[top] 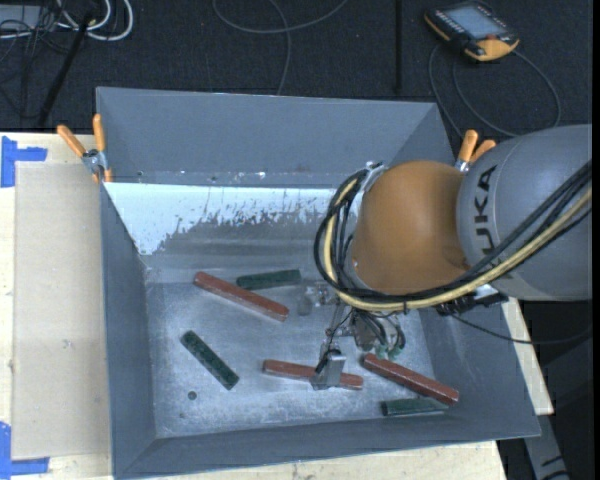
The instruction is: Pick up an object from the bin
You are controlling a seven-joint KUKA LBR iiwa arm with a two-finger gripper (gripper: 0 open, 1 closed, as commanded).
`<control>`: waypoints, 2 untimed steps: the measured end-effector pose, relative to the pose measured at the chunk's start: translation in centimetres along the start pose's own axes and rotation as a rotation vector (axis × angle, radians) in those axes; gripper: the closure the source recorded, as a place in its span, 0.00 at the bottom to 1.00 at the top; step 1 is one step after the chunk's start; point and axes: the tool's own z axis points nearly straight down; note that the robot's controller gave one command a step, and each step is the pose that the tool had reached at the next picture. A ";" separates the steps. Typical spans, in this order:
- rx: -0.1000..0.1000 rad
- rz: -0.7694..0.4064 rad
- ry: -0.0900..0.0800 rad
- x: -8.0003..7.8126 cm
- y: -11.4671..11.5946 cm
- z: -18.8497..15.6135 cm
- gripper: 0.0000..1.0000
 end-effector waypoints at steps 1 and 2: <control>0.001 0.016 0.006 0.8 0.2 5.4 0.00; 0.000 0.021 0.008 1.0 0.2 6.9 0.00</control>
Offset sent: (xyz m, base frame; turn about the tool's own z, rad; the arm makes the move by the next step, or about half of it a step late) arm -0.0033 -0.0409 -0.0972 0.0101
